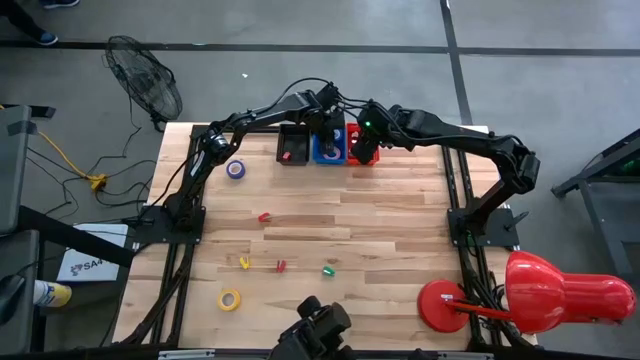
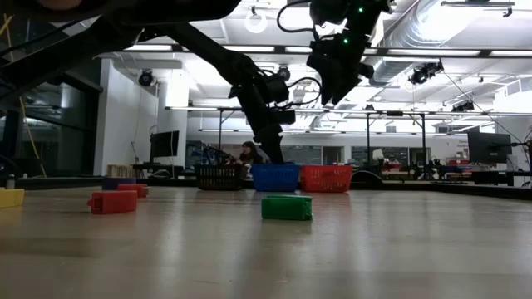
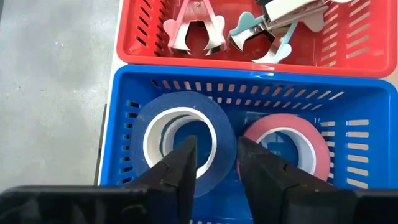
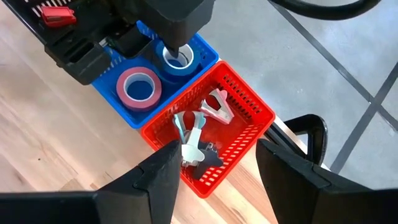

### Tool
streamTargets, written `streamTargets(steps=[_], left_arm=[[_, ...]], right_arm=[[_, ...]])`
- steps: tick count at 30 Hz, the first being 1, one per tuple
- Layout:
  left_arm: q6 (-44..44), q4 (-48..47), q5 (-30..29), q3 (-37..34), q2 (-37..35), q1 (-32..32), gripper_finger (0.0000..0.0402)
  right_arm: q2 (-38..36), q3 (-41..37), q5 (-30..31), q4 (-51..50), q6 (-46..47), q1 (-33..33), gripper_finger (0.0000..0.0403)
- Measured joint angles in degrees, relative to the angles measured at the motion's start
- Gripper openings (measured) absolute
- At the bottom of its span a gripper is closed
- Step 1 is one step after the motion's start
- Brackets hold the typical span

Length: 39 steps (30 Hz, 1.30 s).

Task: Pick and place Stapler, Stapler remover, tape
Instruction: Put the dark blue tape into the blue bin

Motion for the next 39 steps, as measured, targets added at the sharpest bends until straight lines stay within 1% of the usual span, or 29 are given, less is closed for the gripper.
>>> streamTargets(steps=[4,8,13,17,19,24,26,30,34,39], left_arm=[[1.18,0.01,0.02,0.0,0.0,0.0,0.0129],[1.55,-0.39,0.08,0.05,-0.08,0.0,0.0133],[3.77,-5.03,0.24,3.24,-0.22,0.0,0.0134],[4.61,-9.56,0.2,7.22,-0.24,0.0,0.0134],[5.22,-13.16,-0.92,9.13,-0.31,0.0,0.0134],[7.36,-26.19,-7.75,12.69,-0.37,0.05,0.0134],[8.35,-31.18,-8.17,12.83,-0.95,0.43,0.0134],[8.5,-37.98,-8.35,12.83,-3.12,0.44,0.0133],[8.26,-42.4,-11.3,12.83,-5.66,0.37,0.0133],[7.86,-45.92,-11.97,12.83,-9.43,0.42,0.0133]], right_arm=[[0.0,0.0,-0.01,0.02,0.0,0.0,0.02],[0.0,0.0,-0.02,-0.07,0.0,0.0,0.02],[-0.06,0.0,-0.02,-0.15,-0.02,0.0,0.02],[-0.72,0.0,0.22,-0.27,-0.04,0.0,0.02],[-1.23,0.0,0.35,-0.44,-0.04,0.0,0.02],[-2.22,0.0,0.39,-0.94,-0.18,-0.21,0.02],[-2.55,0.0,0.45,-0.94,-0.28,-0.28,0.02],[-2.81,0.0,0.85,-0.94,-1.09,-0.28,0.02],[-2.84,0.0,0.63,-0.9,-1.09,-0.28,0.02],[-2.84,0.0,0.26,-0.86,-1.05,-0.26,0.02]])
